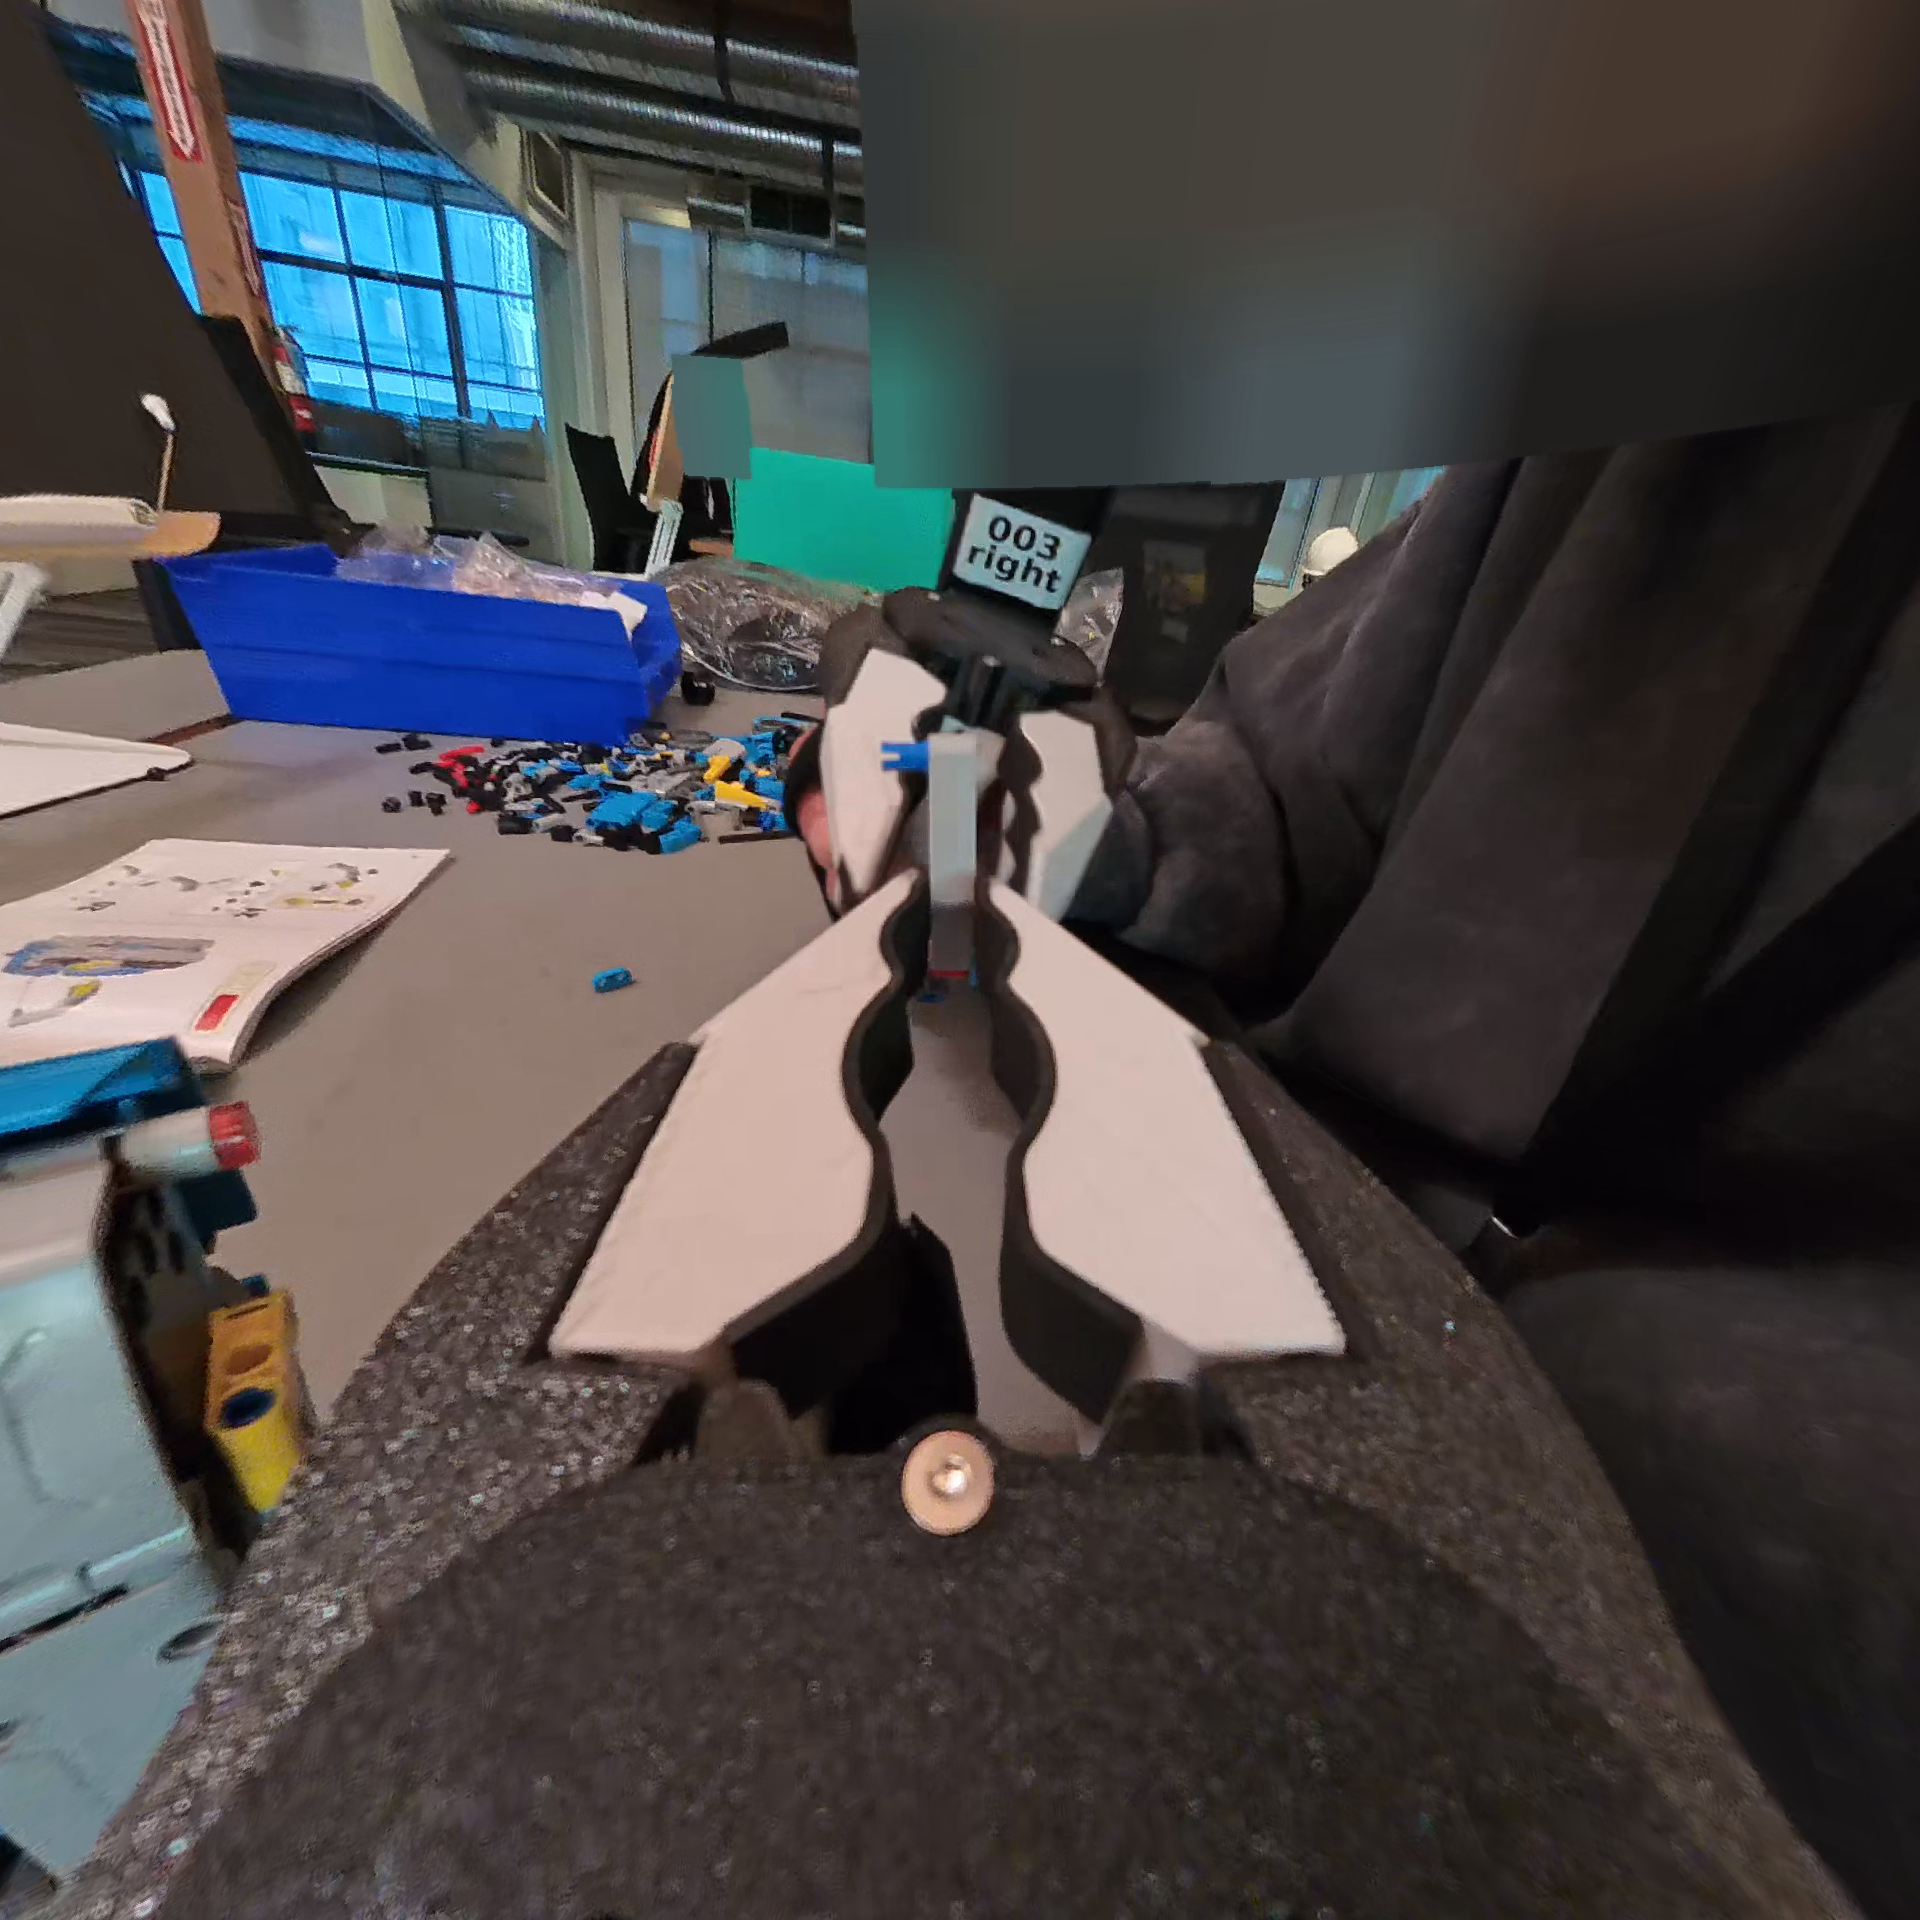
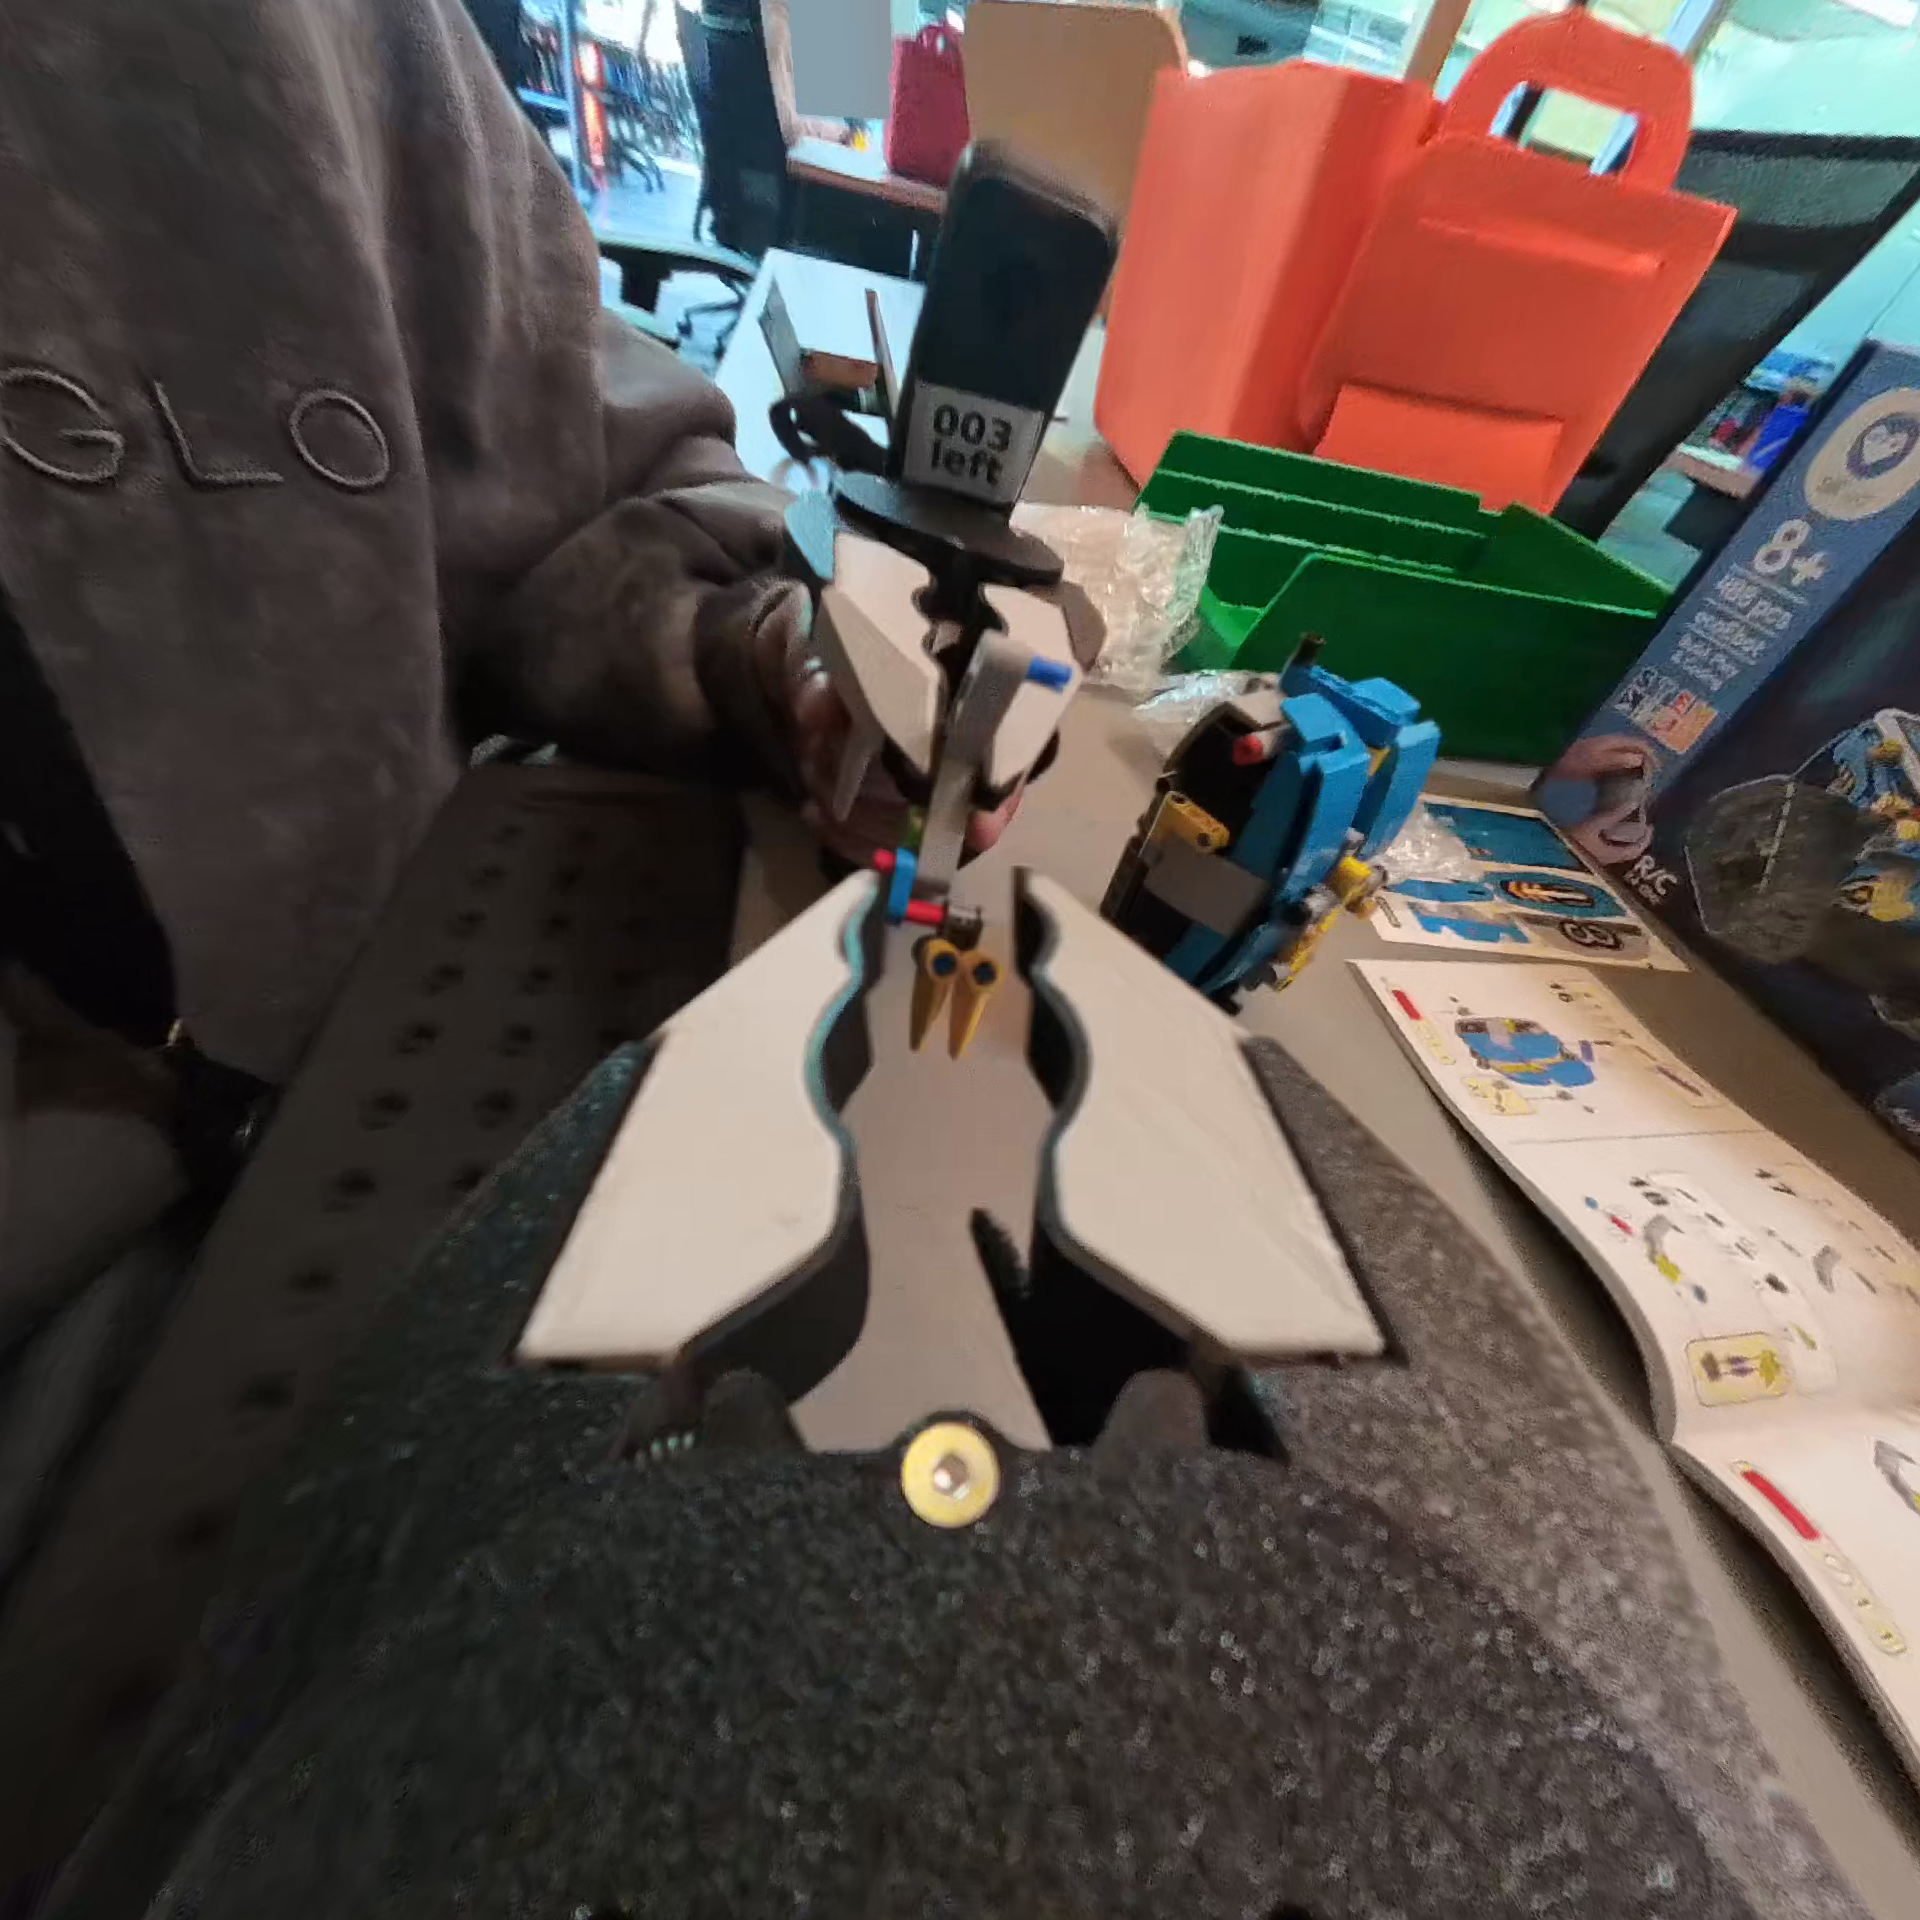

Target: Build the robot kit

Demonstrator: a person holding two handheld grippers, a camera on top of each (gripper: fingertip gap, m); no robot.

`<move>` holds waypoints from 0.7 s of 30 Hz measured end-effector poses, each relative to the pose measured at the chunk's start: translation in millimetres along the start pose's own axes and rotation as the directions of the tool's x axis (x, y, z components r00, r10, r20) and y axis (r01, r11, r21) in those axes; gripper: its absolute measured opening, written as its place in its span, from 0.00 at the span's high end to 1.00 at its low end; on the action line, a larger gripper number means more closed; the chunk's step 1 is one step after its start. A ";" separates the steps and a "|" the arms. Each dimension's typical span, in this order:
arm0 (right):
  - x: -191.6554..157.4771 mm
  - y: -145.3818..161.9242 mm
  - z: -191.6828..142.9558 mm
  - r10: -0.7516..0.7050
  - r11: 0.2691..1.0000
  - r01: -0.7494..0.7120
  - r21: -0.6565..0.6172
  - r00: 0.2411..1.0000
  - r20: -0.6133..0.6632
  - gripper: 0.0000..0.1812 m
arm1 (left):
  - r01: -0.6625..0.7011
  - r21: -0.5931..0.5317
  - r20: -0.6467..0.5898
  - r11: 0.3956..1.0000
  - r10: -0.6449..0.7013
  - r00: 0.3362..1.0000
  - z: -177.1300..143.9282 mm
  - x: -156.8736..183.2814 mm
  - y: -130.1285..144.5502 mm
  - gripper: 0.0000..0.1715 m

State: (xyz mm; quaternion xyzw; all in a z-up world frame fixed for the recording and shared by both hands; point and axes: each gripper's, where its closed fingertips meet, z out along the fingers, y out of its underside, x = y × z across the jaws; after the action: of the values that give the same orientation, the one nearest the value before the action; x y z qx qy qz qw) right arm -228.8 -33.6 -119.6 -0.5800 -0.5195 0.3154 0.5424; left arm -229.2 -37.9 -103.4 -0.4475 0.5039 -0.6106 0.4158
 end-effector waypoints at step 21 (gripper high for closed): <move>-8.4 11.2 11.3 0.144 0.988 -0.139 -0.071 0.988 0.064 0.87 | -0.137 -0.044 0.025 0.990 0.139 0.990 2.7 4.3 6.8 0.96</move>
State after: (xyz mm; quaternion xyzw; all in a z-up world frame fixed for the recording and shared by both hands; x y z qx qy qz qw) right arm -238.6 -36.7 -134.4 -0.6219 -0.5058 0.3556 0.4806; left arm -227.2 -43.7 -109.3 -0.4287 0.5407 -0.5634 0.4544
